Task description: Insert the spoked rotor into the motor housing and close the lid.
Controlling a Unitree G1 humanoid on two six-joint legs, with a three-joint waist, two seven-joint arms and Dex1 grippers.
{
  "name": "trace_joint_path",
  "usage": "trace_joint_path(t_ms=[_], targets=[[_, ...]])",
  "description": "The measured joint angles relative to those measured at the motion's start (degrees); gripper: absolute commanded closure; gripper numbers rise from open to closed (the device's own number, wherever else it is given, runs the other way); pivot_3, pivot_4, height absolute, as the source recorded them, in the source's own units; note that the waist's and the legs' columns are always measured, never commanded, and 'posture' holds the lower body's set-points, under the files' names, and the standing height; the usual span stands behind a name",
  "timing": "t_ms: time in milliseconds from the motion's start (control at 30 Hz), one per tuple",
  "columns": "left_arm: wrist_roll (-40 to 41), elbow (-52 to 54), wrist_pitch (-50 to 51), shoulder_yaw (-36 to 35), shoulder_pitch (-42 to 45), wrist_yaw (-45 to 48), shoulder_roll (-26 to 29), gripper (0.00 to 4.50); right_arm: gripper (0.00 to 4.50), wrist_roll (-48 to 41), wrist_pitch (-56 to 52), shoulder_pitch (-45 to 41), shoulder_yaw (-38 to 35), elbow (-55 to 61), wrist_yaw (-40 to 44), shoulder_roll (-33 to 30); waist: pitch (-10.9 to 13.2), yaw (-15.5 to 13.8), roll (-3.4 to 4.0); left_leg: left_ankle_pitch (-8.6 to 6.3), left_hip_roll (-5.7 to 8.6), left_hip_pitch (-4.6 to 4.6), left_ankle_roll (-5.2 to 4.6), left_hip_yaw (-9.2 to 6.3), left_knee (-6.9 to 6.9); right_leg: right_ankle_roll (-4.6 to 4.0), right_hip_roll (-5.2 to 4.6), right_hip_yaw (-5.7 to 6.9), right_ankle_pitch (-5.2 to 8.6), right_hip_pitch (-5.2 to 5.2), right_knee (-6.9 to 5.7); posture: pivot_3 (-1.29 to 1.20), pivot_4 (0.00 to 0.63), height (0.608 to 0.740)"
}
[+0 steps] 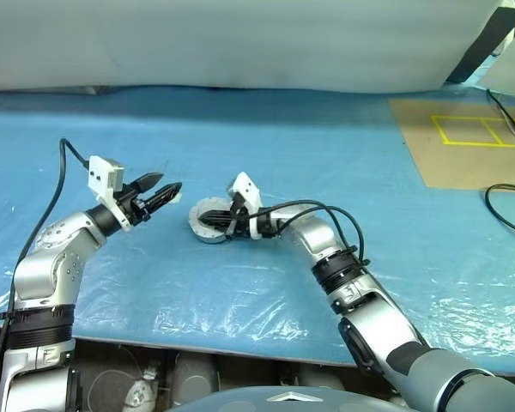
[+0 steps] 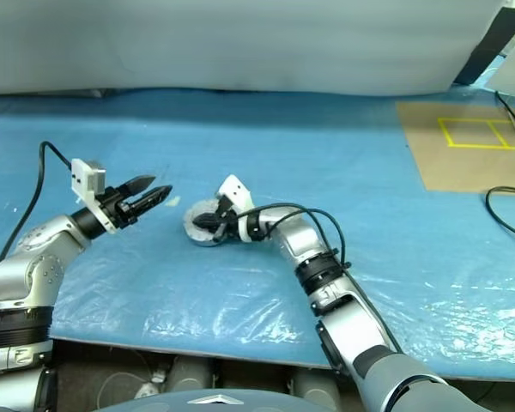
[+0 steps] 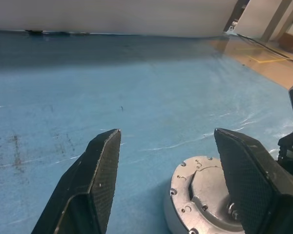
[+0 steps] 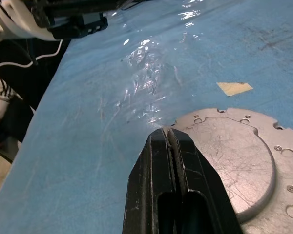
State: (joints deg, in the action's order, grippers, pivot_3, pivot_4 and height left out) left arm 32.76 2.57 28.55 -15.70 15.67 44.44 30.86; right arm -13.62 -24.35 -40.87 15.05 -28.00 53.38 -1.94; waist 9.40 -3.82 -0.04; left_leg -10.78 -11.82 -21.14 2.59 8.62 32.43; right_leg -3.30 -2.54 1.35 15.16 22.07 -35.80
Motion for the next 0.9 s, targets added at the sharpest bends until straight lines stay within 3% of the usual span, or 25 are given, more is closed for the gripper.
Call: trace_joint_path(t_ms=[233,400,700,900], targets=[[0.1,0.0,0.0,0.0,0.0,0.1,0.0,1.29,4.50,-3.0,-2.9,1.6,-2.7,9.6,1.7,-2.7,0.0,0.0,-0.01,0.01,0.02,-0.40,0.00,-0.03,-0.05,0.26,0.20,0.12,-0.16,0.33,-0.01,0.00,0.150,0.740],[0.1,0.0,0.0,0.0,0.0,0.1,0.0,1.26,3.35,0.4,0.0,2.1,-1.7,8.5,-2.3,-2.0,0.0,0.3,-0.01,-0.03,0.03,-0.40,0.08,-0.03,-0.09,0.25,0.19,0.11,-0.16,0.37,0.01,0.00,0.150,0.740],[0.1,0.0,0.0,0.0,0.0,0.0,0.0,1.26,0.15,4.6,5.0,2.1,0.4,5.2,-4.3,-0.9,0.0,0.2,-0.01,-0.03,0.04,-0.40,0.08,-0.03,-0.09,0.26,0.17,0.11,-0.16,0.36,0.01,0.00,0.150,0.740],[0.1,0.0,-0.1,0.0,-0.3,-0.1,0.0,1.26,0.03,5.4,5.7,2.1,2.0,5.2,-4.1,-0.7,0.0,0.3,-0.01,-0.03,0.03,-0.40,0.07,-0.03,-0.09,0.26,0.17,0.11,-0.16,0.36,0.00,0.00,0.150,0.740]])
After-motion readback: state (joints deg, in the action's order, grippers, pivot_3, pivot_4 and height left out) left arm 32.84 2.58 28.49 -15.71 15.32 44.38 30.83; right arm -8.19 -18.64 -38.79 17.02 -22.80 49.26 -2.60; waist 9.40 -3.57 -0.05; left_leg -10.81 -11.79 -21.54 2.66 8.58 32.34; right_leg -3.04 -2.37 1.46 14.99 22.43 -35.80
